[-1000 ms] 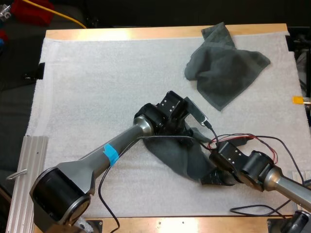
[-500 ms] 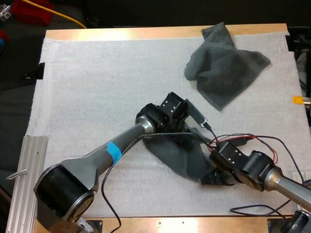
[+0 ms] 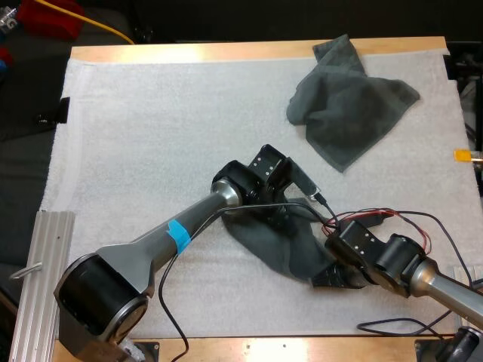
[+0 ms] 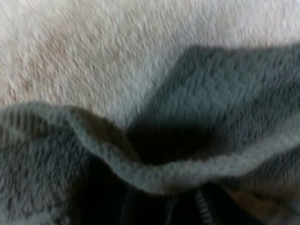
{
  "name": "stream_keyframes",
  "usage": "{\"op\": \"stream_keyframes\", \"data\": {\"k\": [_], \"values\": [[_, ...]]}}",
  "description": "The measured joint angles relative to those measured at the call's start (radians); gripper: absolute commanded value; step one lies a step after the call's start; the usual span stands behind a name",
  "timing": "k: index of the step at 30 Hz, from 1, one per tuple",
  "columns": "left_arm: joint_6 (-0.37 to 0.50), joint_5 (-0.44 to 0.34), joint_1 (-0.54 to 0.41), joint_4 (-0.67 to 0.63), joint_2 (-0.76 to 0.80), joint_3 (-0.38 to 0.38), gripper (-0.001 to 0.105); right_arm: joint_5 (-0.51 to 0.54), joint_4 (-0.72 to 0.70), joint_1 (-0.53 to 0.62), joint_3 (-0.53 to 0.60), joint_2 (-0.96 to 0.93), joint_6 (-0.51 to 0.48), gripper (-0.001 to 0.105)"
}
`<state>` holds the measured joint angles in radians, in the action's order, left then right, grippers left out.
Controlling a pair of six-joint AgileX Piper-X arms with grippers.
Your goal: Pick towel from pile, fold and stack
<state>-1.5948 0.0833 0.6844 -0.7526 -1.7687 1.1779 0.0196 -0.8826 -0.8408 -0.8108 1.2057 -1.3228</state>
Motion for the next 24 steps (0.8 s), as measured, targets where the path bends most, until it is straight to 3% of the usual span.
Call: {"op": "stream_keyframes", "data": {"k": [5,10,11,15,18,20,24], "values": [[0.024,-0.042,0.000,-0.095,0.000,0.056,0.021,0.000,0.000,0.000,0.000,0.000,0.000,0.001],[0.049,-0.048,0.000,-0.170,0.000,0.125,0.033,0.000,0.000,0.000,0.000,0.000,0.000,0.001],[0.056,-0.046,0.000,-0.180,0.000,0.135,0.031,0.000,0.000,0.000,0.000,0.000,0.000,0.001],[0.066,-0.036,0.000,-0.208,0.000,0.149,0.003,0.000,0.000,0.000,0.000,0.000,0.000,0.001],[0.066,-0.036,0.000,-0.234,0.000,0.149,0.000,0.000,0.000,0.000,0.000,0.000,0.000,0.001],[0.066,-0.034,0.000,-0.234,0.000,0.149,0.004,0.000,0.000,0.000,0.000,0.000,0.000,0.001],[0.067,-0.034,0.000,-0.219,0.000,0.149,0.040,0.000,0.000,0.000,0.000,0.000,0.000,0.001]]}}
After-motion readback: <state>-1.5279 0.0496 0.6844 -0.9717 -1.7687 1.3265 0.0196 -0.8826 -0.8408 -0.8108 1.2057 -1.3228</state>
